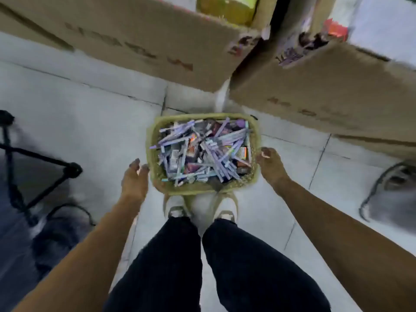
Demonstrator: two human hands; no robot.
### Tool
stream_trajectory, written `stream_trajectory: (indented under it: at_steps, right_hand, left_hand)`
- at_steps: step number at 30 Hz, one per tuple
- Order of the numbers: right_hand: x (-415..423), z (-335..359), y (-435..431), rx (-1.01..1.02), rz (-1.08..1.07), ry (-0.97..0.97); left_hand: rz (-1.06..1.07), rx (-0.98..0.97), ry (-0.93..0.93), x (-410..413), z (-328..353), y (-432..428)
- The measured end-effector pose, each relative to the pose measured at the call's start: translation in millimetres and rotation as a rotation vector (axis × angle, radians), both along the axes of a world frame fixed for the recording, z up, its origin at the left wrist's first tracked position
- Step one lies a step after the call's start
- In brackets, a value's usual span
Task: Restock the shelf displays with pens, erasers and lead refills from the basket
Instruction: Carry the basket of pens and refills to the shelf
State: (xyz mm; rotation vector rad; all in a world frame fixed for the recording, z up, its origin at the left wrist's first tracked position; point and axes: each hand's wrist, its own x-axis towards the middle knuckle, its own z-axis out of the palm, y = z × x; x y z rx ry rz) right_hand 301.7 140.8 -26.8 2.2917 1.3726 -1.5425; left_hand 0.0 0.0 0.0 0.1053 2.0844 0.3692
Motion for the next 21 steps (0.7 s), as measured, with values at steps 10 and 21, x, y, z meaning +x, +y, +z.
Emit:
stream_trajectory:
  at_steps: [10,21]
  right_hand:
    - [17.5,-37.1,0.3,0.026,-0.008,-0.078]
    - [41.6,238.1,-37.4,0.124,-0.211,0.018]
  left_hand:
    - [0.176,0.072,0.078,8.1,-46.3,11.1]
    - [-0.375,0.267,0.245,6.6,234.1,32.4]
